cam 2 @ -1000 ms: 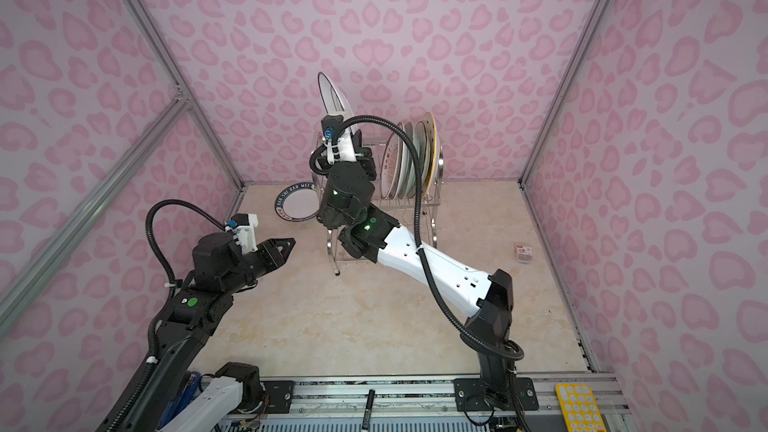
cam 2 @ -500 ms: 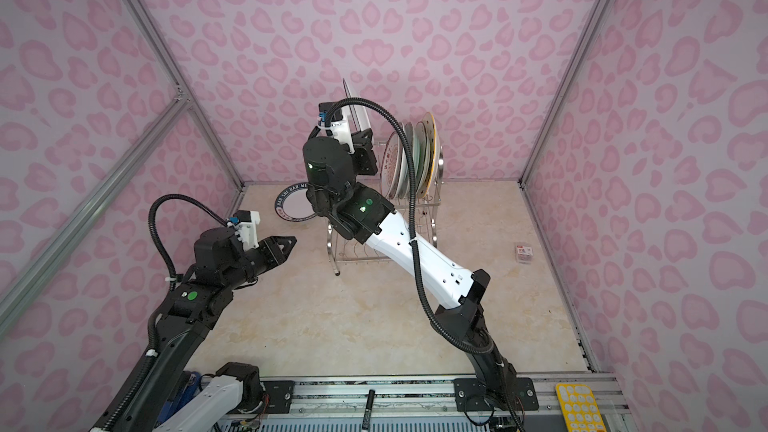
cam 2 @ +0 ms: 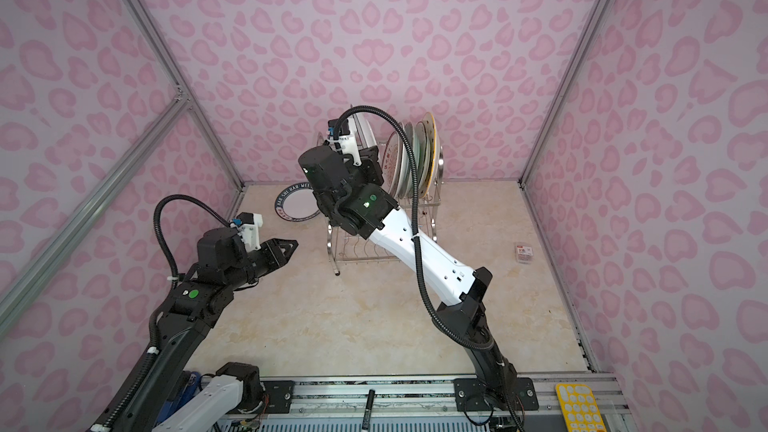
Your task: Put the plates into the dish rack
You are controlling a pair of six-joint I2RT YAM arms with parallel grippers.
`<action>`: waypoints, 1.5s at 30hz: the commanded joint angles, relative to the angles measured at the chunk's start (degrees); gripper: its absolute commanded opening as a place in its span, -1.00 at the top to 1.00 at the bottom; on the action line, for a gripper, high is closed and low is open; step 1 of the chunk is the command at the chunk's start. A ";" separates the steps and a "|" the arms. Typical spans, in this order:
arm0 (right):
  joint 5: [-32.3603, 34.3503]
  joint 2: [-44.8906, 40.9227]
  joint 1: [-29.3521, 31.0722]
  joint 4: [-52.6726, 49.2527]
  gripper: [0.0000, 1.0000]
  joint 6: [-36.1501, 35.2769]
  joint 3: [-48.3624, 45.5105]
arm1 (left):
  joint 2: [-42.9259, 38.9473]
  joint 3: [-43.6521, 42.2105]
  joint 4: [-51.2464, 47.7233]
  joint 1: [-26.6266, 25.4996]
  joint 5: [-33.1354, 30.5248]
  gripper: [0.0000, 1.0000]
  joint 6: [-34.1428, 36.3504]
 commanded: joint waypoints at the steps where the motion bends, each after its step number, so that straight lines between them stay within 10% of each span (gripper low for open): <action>1: -0.54 0.44 -0.37 -3.61 1.00 6.13 -0.11 | 0.28 0.94 -0.19 0.05 0.82 0.34 0.29; 28: 1.02 0.98 -1.37 -9.84 1.00 21.45 0.14 | 0.80 3.39 -1.92 -0.29 2.83 0.34 0.61; 45: 9.56 1.72 2.34 -4.60 1.00 17.59 0.23 | -1.24 3.43 -2.38 -0.33 5.47 0.34 1.31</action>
